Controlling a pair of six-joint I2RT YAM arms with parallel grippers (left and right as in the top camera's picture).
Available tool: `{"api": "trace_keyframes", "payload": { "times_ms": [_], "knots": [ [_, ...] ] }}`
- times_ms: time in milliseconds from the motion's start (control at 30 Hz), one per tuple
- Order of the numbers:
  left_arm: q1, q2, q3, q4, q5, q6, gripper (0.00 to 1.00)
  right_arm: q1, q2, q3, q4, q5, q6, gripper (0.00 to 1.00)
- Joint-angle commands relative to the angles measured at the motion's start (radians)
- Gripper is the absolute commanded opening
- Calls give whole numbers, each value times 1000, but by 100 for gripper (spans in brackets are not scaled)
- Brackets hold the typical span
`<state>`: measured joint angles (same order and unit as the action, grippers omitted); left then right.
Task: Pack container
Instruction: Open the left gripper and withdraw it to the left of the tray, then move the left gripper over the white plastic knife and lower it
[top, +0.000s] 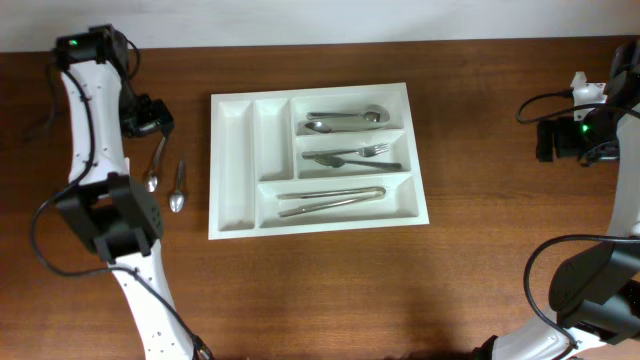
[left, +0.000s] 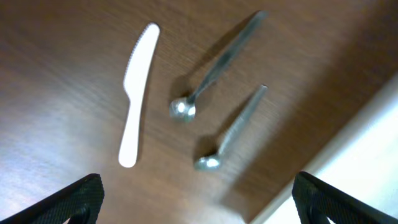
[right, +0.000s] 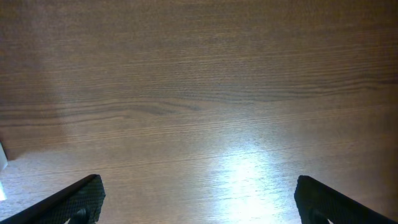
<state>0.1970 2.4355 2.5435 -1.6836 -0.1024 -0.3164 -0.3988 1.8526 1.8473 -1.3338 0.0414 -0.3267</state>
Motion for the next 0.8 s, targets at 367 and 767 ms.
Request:
{"api": "trace_keyframes", "payload": {
  "times_ms": [367,767],
  "knots": [
    [86,-519,-580,118,-167,91,99,-1,2,-3,0,8,-6,99],
    [155,-521,-813,421,38,491,99,-1,2,-3,0,8,-6,99]
  ]
}}
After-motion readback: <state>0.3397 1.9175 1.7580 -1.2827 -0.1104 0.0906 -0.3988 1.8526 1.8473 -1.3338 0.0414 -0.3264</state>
